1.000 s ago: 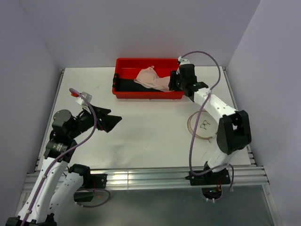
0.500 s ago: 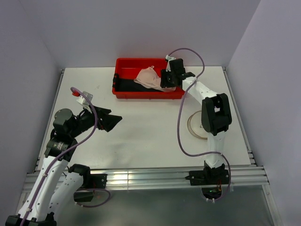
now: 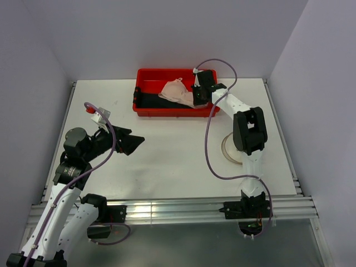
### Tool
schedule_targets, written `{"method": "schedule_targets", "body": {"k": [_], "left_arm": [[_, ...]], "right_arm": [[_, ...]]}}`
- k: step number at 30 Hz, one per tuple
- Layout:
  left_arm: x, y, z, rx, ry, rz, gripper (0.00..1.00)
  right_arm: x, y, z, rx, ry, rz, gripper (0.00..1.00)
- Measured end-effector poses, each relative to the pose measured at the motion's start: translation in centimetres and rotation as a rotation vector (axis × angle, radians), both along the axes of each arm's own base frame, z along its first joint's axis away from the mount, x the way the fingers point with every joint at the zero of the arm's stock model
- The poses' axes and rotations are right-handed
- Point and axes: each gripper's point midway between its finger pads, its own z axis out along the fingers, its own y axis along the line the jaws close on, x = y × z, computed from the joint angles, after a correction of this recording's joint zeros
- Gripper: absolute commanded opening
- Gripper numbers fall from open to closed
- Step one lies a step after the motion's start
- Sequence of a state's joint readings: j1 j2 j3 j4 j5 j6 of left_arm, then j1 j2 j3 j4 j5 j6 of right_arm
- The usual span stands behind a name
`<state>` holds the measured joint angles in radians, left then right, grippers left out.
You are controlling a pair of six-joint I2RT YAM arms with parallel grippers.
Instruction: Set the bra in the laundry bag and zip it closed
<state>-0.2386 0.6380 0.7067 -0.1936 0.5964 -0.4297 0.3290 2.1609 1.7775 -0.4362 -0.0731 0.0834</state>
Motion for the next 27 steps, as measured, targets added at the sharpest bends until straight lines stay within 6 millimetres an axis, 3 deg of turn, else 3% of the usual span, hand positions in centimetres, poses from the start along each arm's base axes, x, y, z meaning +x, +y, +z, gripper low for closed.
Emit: {"method": "schedule_targets", "body": {"k": [1, 7, 10, 12, 17, 20, 22, 24, 27], "left_arm": [[0.0, 0.0, 0.0, 0.0, 0.001, 0.0, 0.99], [0.1, 0.1, 0.0, 0.0, 0.001, 0.006, 0.99], [0.1, 0.2, 0.0, 0.0, 0.0, 0.008, 0.99], [0.2, 0.2, 0.0, 0.0, 0.0, 0.012, 0.99], [0.6, 0.7, 0.0, 0.004, 0.0, 0.051, 0.99], [1.1, 1.4, -0.2, 0.012, 0.003, 0.102, 0.99], [1.5, 2.0, -0.3, 0.02, 0.01, 0.148, 0.99], [2.1, 2.8, -0.3, 0.028, 0.015, 0.209, 0.99], [2.7, 3.9, -0.5, 0.038, 0.028, 0.286, 0.99]], "right_arm": [[0.0, 0.0, 0.1, 0.0, 0.0, -0.002, 0.0], [1.0, 0.0, 0.8, -0.003, -0.046, -0.024, 0.0], [1.5, 0.3, 2.7, 0.01, -0.099, -0.033, 0.0], [1.6, 0.9, 4.9, 0.032, -0.149, -0.029, 0.0], [-0.4, 4.7, 14.4, 0.113, -0.328, 0.045, 0.0], [-4.5, 8.7, 21.7, 0.184, -0.467, 0.147, 0.0], [-8.6, 11.4, 26.1, 0.253, -0.551, 0.229, 0.0], [-13.1, 13.3, 28.0, 0.323, -0.59, 0.315, 0.0], [-20.2, 15.1, 27.4, 0.412, -0.565, 0.453, 0.0]]}}
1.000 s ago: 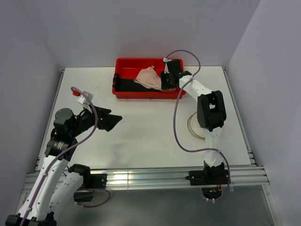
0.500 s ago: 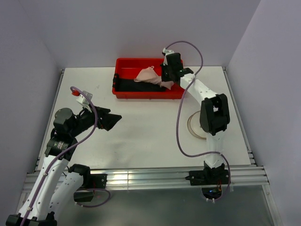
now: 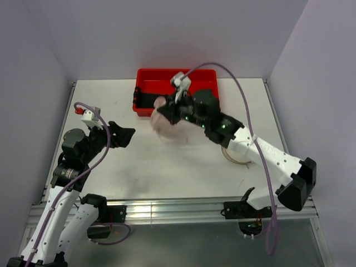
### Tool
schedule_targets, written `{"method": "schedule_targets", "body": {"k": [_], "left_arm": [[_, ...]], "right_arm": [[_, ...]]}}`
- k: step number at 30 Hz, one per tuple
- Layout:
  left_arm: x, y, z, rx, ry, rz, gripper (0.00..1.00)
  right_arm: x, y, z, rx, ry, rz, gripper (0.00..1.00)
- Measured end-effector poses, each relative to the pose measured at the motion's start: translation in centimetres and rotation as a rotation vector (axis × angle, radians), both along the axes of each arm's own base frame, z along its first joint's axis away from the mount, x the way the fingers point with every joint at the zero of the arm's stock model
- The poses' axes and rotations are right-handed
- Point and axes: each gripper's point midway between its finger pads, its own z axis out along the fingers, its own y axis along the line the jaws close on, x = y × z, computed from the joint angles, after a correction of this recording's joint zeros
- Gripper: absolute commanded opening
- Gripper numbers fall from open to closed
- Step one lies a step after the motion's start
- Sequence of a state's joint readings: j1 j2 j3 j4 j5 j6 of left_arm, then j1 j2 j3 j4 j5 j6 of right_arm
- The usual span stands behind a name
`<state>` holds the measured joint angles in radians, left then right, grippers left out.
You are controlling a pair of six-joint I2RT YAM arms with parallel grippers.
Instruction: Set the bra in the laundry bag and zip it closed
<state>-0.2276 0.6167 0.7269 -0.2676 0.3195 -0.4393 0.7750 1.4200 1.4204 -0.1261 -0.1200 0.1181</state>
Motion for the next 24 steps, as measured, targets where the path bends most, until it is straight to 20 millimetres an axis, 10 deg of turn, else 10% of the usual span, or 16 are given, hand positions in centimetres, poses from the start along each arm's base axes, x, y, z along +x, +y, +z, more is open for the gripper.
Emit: {"method": "schedule_targets", "body": {"k": [3, 5, 7, 11, 20, 24], "left_arm": [[0.5, 0.9, -0.2, 0.0, 0.016, 0.065, 0.99], [0.7, 1.2, -0.4, -0.006, 0.029, 0.09, 0.99], [0.7, 1.3, -0.6, -0.024, 0.049, 0.108, 0.95], [0.8, 1.1, -1.1, -0.068, 0.086, 0.118, 0.8], [2.4, -0.4, -9.0, -0.111, 0.356, 0.12, 0.78], [1.7, -1.0, -13.2, -0.109, 0.482, 0.12, 0.7]], "right_arm": [[-4.6, 1.2, -4.8, -0.006, 0.076, 0.114, 0.1], [-6.9, 1.6, -10.9, -0.075, 0.193, 0.153, 0.52], [-9.2, 1.0, -17.5, -0.18, 0.323, 0.179, 0.65], [-13.4, -2.5, -25.9, -0.351, 0.539, 0.18, 0.66], [-12.4, -3.3, -22.9, -0.255, 0.485, 0.095, 0.42], [-10.6, -3.2, -24.8, -0.252, 0.525, 0.002, 0.43]]}}
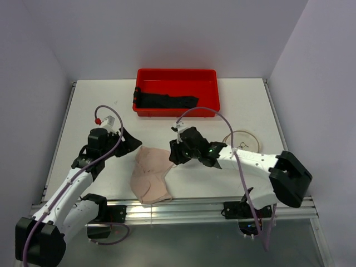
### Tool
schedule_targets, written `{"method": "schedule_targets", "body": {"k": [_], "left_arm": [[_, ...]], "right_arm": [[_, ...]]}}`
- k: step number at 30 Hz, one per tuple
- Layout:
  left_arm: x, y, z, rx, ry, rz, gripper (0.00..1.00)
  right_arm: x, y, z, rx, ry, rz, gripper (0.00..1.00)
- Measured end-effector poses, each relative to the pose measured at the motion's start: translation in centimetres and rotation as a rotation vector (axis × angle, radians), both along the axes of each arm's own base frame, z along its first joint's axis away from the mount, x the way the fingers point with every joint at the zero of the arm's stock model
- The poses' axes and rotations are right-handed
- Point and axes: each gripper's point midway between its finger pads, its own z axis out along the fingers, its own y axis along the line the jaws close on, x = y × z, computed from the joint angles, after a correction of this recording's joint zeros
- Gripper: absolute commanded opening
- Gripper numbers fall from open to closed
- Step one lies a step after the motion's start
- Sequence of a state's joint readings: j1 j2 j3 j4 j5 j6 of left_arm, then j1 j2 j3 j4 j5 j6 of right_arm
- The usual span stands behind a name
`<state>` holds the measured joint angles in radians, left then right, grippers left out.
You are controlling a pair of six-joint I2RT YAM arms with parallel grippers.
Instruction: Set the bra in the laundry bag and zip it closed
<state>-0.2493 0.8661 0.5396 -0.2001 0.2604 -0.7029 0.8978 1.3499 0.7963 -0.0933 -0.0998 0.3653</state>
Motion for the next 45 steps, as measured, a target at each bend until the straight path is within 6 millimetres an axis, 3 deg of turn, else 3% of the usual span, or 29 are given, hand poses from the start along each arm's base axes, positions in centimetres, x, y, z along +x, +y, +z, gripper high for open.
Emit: {"method": "schedule_targets", "body": {"k": [3, 6, 10, 13, 14, 15, 18, 23, 25, 28, 29, 30, 31, 33, 34, 37, 41, 43, 45], "left_arm": [[-0.7, -0.5, -1.0, -0.013, 0.027, -0.008, 0.68], [-0.7, -0.8, -0.5, -0.019, 0.005, -0.015, 0.67], [-0.7, -0.9, 0.0, -0.02, -0.017, -0.015, 0.67], [-0.7, -0.9, 0.1, -0.021, -0.023, -0.017, 0.67], [-0.7, -0.9, 0.2, -0.021, -0.025, -0.018, 0.67], [-0.7, -1.0, 0.2, -0.022, -0.029, -0.018, 0.66], [-0.8, -1.1, 0.0, -0.023, -0.03, -0.022, 0.66], [-1.2, -1.2, -1.2, -0.027, -0.011, -0.026, 0.65], [-1.3, -1.5, -1.5, -0.032, -0.004, -0.031, 0.65], [-1.4, -1.8, -1.4, -0.037, -0.007, -0.041, 0.65], [-1.4, -1.9, -1.4, -0.04, -0.009, -0.043, 0.65], [-1.4, -2.0, -1.3, -0.043, -0.012, -0.046, 0.65], [-1.4, -2.1, -1.2, -0.046, -0.016, -0.049, 0.66], [-1.4, -2.5, -1.0, -0.056, -0.024, -0.055, 0.68], [-1.4, -2.6, -0.9, -0.062, -0.028, -0.057, 0.67], [-1.4, -3.1, -0.9, -0.074, -0.039, -0.067, 0.67], [-1.6, -3.6, -1.8, -0.073, -0.022, -0.083, 0.67], [-1.6, -3.8, -2.0, -0.071, -0.019, -0.09, 0.66], [-1.7, -4.1, -1.9, -0.072, -0.024, -0.101, 0.65]], "right_arm": [[0.8, -0.2, -3.1, -0.06, 0.05, -0.071, 0.58], [1.3, -0.6, -5.8, -0.12, 0.09, -0.117, 0.59], [1.8, -0.9, -8.3, -0.18, 0.12, -0.167, 0.53], [2.4, -0.9, -9.1, -0.202, 0.121, -0.194, 0.39], [2.6, -0.9, -9.1, -0.204, 0.118, -0.203, 0.31], [2.9, -0.8, -9.1, -0.205, 0.115, -0.209, 0.17], [3.7, -0.4, -9.2, -0.211, 0.101, -0.224, 0.0], [6.6, 0.3, -8.1, -0.191, 0.051, -0.277, 0.0], [8.7, 0.6, -6.6, -0.163, 0.016, -0.305, 0.0], [13.5, 1.7, -2.9, -0.083, -0.062, -0.342, 0.0], [15.0, 2.1, -1.5, -0.054, -0.089, -0.351, 0.08], [16.5, 2.6, -0.3, -0.036, -0.111, -0.355, 0.35], [18.0, 3.2, 1.0, -0.017, -0.132, -0.361, 0.49], [20.3, 4.4, 3.1, 0.01, -0.177, -0.355, 0.66], [20.7, 4.8, 3.8, 0.017, -0.191, -0.346, 0.67], [19.7, 4.3, 3.1, 0.006, -0.178, -0.326, 0.66], [15.4, 1.2, -0.8, -0.061, -0.091, -0.308, 0.57], [13.2, -0.7, -1.8, -0.08, -0.06, -0.317, 0.46], [11.4, -2.7, -1.5, -0.076, -0.058, -0.346, 0.29]]}}
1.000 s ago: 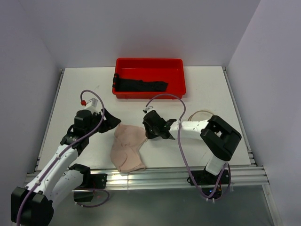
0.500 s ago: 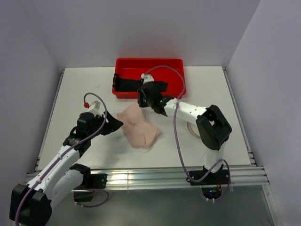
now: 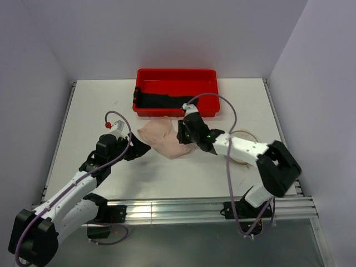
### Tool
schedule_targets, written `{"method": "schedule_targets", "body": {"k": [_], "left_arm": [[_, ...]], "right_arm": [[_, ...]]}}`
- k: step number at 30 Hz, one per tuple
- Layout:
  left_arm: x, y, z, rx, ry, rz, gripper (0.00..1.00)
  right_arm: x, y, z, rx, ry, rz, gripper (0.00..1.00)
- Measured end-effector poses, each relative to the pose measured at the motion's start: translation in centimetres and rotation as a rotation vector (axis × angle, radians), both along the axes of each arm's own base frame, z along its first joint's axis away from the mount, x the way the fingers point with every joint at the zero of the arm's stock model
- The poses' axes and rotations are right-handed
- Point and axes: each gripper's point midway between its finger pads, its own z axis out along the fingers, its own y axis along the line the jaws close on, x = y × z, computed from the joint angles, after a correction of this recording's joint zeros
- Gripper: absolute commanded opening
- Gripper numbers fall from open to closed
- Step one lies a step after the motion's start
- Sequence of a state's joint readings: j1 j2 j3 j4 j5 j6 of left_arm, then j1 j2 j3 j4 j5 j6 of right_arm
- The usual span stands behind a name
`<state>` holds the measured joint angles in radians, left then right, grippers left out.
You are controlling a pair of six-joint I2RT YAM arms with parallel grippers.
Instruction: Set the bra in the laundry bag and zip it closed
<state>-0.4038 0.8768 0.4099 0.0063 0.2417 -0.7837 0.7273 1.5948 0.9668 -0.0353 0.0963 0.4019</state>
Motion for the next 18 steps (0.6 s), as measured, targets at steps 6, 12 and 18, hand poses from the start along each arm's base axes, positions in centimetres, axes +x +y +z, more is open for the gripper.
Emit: {"method": "schedule_targets", "body": {"k": [6, 12, 18], "left_arm": [[-0.4, -1.9, 0.7, -0.008, -0.046, -0.053, 0.62], [-2.1, -5.4, 0.5, 0.016, -0.068, -0.17, 0.63], [-3.7, -8.5, 1.2, 0.043, -0.134, -0.265, 0.64]], "right_arm": [[-1.7, -6.5, 4.2, 0.136, -0.103, -0.191, 0.14], [-2.3, -15.2, 3.4, 0.182, -0.146, -0.475, 0.22], [-2.4, -19.5, 3.2, 0.167, -0.145, -0.614, 0.35]]}}
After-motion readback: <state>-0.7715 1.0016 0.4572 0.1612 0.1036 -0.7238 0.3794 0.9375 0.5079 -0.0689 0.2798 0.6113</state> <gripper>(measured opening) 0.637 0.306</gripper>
